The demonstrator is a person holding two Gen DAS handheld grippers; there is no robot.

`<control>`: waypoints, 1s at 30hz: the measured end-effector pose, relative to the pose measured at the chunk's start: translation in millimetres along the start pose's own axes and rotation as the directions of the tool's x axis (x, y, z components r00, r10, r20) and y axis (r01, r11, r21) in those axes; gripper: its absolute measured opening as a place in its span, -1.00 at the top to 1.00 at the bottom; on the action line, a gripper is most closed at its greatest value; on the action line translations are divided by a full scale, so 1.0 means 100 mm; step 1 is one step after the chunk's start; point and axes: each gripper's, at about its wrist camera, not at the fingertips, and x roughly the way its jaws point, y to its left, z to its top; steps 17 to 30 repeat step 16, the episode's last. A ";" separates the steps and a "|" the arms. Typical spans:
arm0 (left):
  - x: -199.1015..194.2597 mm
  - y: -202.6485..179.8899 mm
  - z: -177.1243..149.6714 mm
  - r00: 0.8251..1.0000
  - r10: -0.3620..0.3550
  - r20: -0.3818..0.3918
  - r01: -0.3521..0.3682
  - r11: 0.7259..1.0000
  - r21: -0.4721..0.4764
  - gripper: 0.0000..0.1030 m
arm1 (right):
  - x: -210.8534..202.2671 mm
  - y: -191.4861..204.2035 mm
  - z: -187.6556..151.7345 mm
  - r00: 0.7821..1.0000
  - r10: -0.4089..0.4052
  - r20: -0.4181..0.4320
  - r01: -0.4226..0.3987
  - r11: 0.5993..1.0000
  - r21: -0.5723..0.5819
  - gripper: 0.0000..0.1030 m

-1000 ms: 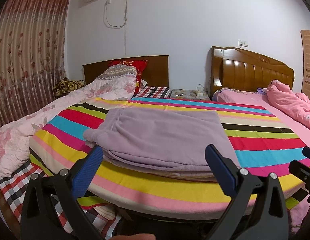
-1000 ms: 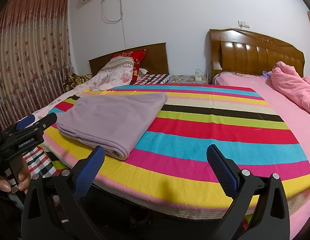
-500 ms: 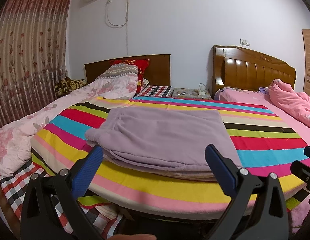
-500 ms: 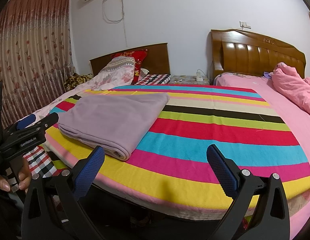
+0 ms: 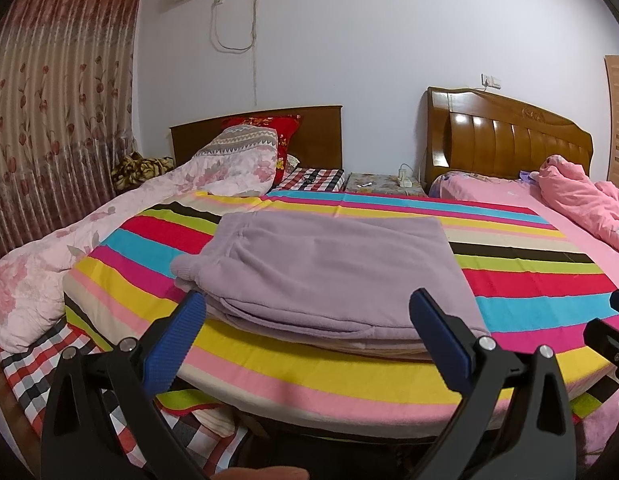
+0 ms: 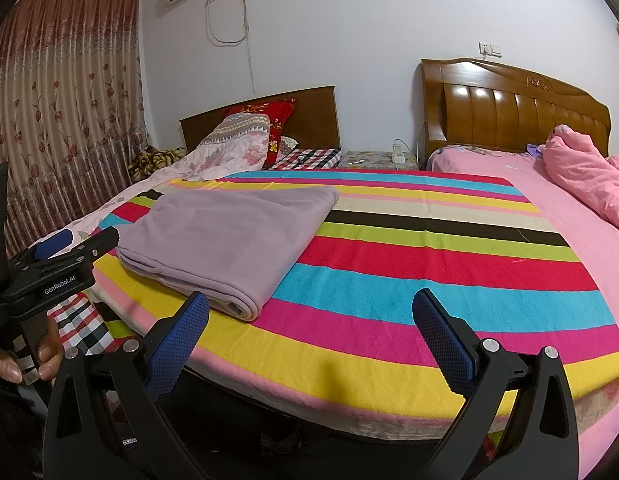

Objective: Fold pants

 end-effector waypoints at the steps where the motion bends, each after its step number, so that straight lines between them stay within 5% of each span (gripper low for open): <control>1: 0.00 0.00 0.00 1.000 -0.002 -0.001 0.002 1.000 0.002 -0.97 | 0.00 0.00 0.00 1.000 0.001 0.000 -0.001 1.000 0.000 -0.92; 30: 0.11 0.05 -0.05 0.999 0.004 -0.051 -0.005 1.000 -0.026 -0.97 | 0.01 -0.03 0.00 1.000 0.009 -0.002 -0.009 1.000 0.003 -0.92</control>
